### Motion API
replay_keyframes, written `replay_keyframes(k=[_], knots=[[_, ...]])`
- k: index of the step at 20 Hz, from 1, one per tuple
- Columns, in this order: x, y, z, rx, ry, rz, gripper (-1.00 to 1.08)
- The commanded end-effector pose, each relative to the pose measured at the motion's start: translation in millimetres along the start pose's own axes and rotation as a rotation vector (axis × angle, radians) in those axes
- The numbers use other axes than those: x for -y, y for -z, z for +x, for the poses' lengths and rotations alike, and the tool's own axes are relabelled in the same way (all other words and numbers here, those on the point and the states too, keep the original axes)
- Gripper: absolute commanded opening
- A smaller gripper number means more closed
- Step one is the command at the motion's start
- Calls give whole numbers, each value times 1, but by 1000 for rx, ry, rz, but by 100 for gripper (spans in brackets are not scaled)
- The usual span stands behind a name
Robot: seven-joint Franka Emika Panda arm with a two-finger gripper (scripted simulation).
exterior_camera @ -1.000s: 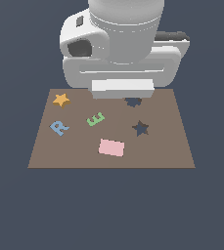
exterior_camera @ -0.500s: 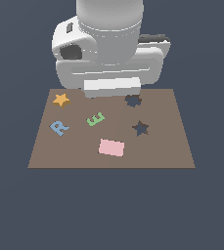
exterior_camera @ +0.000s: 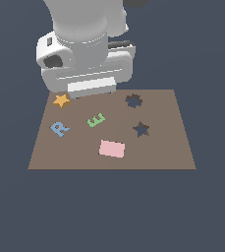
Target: Insert a designated object into the corresponding slot on a board.
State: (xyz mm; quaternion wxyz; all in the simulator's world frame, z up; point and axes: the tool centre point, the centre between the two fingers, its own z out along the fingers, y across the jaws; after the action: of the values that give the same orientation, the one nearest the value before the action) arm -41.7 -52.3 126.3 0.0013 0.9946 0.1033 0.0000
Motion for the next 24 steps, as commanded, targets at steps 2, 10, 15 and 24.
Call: replay_keyframes(k=[2, 10, 15, 24], knots=[[-22, -15, -18, 0, 58, 0, 100], [-70, -47, -48, 0, 180, 2, 100], [-93, -61, -59, -1, 234, 2, 100], [-117, -75, -67, -1, 289, 3, 100]])
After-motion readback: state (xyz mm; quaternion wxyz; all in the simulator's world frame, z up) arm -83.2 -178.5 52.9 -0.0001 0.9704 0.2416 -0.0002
